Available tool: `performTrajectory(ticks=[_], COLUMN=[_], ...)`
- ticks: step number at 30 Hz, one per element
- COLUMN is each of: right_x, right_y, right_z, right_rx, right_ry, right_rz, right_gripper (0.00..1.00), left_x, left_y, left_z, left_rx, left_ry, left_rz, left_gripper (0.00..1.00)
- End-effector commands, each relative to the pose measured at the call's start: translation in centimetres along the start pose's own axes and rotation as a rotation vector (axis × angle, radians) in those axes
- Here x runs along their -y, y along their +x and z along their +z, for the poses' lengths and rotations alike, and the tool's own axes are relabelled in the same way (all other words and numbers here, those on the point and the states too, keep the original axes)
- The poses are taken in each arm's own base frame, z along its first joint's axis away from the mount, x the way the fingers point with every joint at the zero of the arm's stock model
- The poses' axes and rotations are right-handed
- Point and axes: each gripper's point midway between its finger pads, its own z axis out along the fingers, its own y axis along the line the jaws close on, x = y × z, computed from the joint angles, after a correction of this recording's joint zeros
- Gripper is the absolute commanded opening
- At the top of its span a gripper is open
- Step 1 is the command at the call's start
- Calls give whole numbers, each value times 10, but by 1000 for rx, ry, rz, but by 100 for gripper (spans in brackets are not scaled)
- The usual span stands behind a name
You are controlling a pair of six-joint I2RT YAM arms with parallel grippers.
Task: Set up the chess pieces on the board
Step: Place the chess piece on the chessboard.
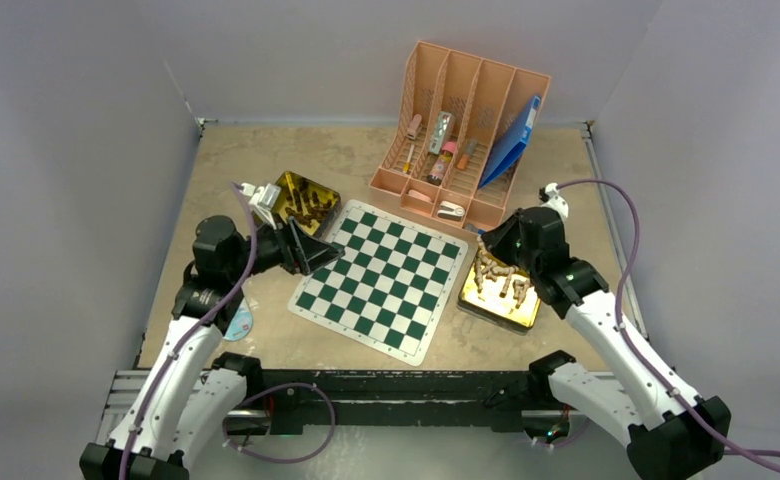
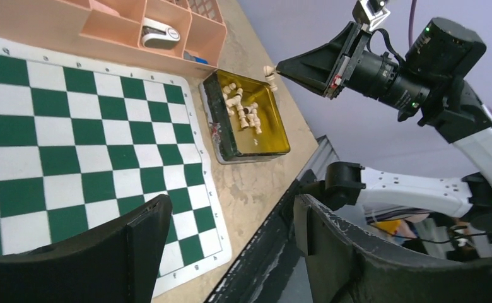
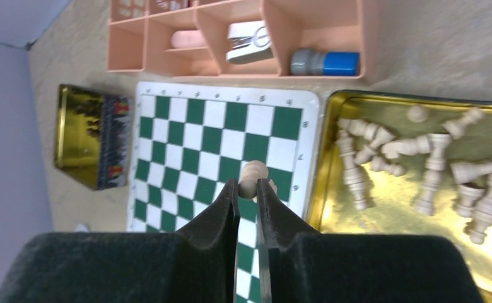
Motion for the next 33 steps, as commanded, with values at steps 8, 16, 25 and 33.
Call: performTrajectory(ticks=[8,16,25,33], right_x=[-76,-134,-132,-156], right_y=[14,31,53,51], right_z=[-5,-18,-7,-25], right_rx=[-133,-162,-176,-207], right_ry=[-309,-508,-581,-688], right_rz=[187,11,-191,-47], right_gripper=[0,0,0,0], left_x=[3,-11,-26,-3], left_y=[-5,7,10,14], left_z=[28,52,52,42], left_rx=[38,41,28,62], left_ry=[172,193,87,233], left_rz=[-269,-269,-145,-137], left_gripper=[63,60,53,53])
